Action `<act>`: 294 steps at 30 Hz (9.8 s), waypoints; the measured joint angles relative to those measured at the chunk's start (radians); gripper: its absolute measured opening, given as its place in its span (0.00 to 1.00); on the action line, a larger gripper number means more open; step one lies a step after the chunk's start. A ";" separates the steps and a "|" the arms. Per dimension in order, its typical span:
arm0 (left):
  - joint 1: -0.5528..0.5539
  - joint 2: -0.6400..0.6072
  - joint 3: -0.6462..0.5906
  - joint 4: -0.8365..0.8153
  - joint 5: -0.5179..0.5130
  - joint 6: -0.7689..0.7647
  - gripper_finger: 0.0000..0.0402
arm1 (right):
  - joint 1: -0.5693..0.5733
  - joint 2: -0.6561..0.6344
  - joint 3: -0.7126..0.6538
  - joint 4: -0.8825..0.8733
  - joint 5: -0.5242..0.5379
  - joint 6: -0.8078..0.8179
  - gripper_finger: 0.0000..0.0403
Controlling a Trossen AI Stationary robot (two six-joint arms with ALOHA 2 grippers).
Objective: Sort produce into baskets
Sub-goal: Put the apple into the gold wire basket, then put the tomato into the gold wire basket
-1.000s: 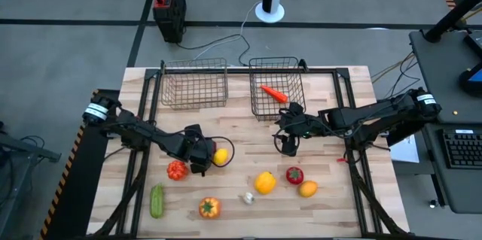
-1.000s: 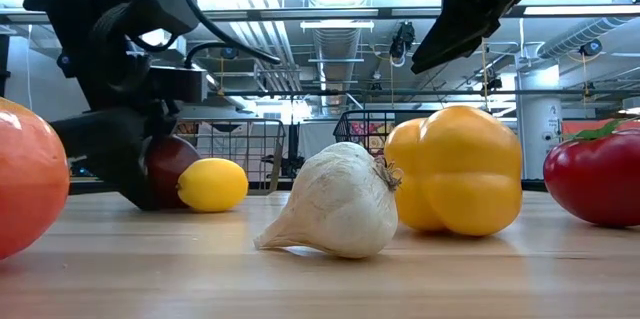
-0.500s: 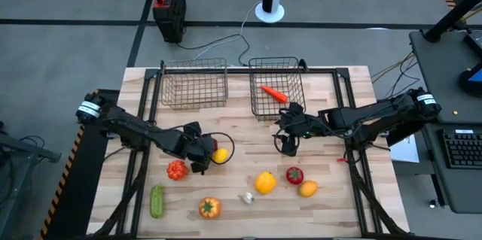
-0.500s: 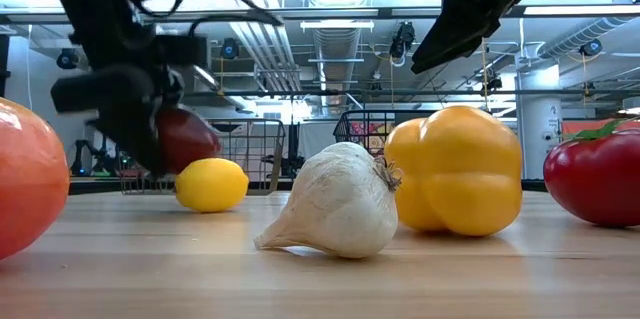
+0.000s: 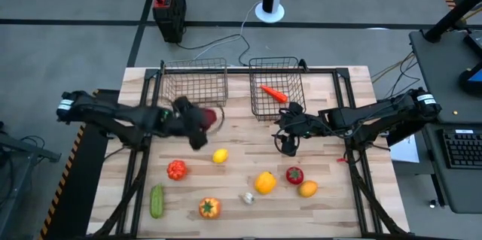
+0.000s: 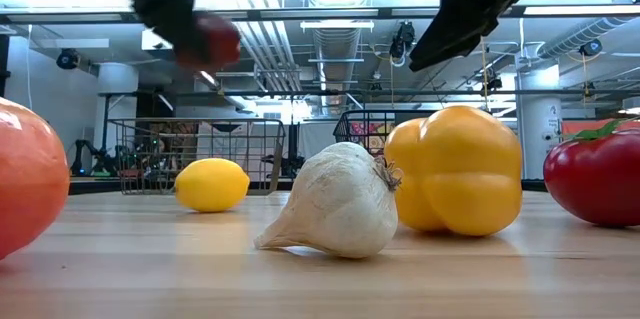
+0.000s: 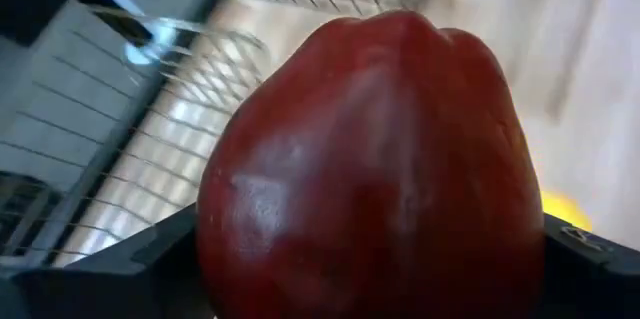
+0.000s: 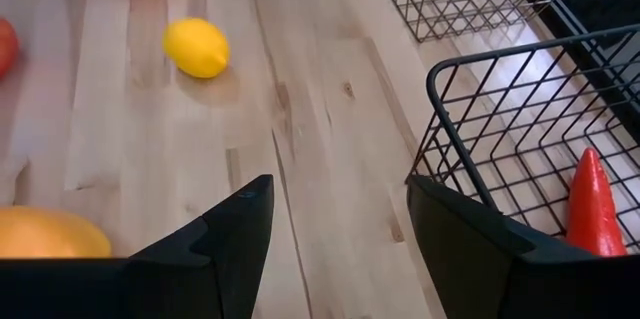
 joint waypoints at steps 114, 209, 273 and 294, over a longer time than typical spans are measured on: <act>-0.294 0.241 0.050 -0.069 0.324 -0.419 0.96 | 0.351 0.049 0.266 -0.897 -0.194 0.993 0.56; -0.289 0.243 0.051 -0.240 0.061 -0.408 0.96 | 0.346 0.549 0.263 -0.521 -0.322 0.874 0.93; -0.259 0.158 -0.286 1.172 0.115 0.204 0.96 | 0.298 0.330 0.286 0.285 0.187 -0.271 0.79; -0.168 0.144 -0.448 1.639 0.214 -0.363 0.96 | 0.266 0.331 0.286 0.275 0.324 -0.462 0.80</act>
